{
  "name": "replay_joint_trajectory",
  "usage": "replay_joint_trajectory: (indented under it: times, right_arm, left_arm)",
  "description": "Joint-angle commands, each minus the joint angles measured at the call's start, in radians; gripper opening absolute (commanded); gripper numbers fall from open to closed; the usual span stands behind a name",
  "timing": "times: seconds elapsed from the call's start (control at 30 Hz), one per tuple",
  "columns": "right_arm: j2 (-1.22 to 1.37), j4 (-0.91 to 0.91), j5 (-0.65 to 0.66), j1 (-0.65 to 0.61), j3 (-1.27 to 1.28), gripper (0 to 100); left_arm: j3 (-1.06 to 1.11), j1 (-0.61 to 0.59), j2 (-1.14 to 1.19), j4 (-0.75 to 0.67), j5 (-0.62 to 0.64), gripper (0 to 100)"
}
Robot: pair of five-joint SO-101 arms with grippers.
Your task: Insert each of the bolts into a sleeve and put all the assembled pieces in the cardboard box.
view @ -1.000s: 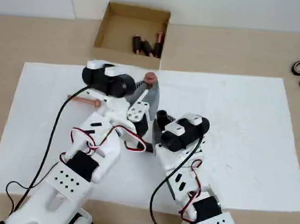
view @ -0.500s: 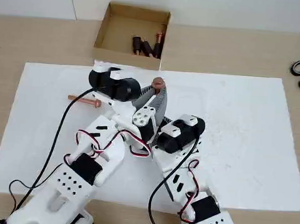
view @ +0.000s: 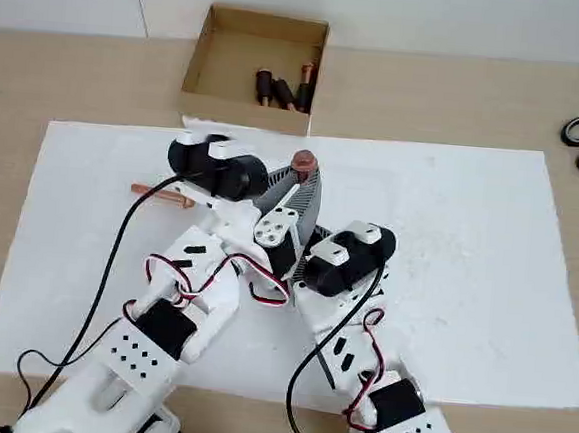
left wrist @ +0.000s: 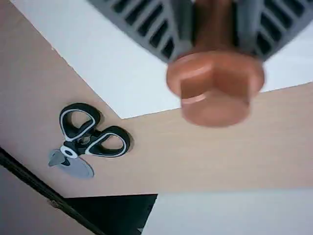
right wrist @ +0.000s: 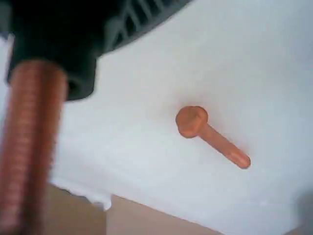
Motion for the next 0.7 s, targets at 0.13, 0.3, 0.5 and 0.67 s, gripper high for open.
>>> replay_joint_trajectory:
  times: [0.13, 0.3, 0.5, 0.67]
  right_arm:
    - [-0.021, -0.001, -0.009, -0.002, 0.009, 0.4]
    - [-0.021, -0.001, -0.009, -0.002, 0.009, 0.4]
    - [-0.021, -0.001, -0.009, -0.002, 0.009, 0.4]
    - [-0.021, -0.001, -0.009, -0.002, 0.009, 0.4]
  left_arm:
    - [-0.005, -0.044, -0.023, -0.032, 0.002, 1]
    - [-0.002, -0.046, -0.021, -0.032, 0.002, 1]
    - [-0.001, -0.043, -0.018, -0.032, 0.002, 1]
    - [-0.001, -0.04, -0.015, -0.032, 0.002, 1]
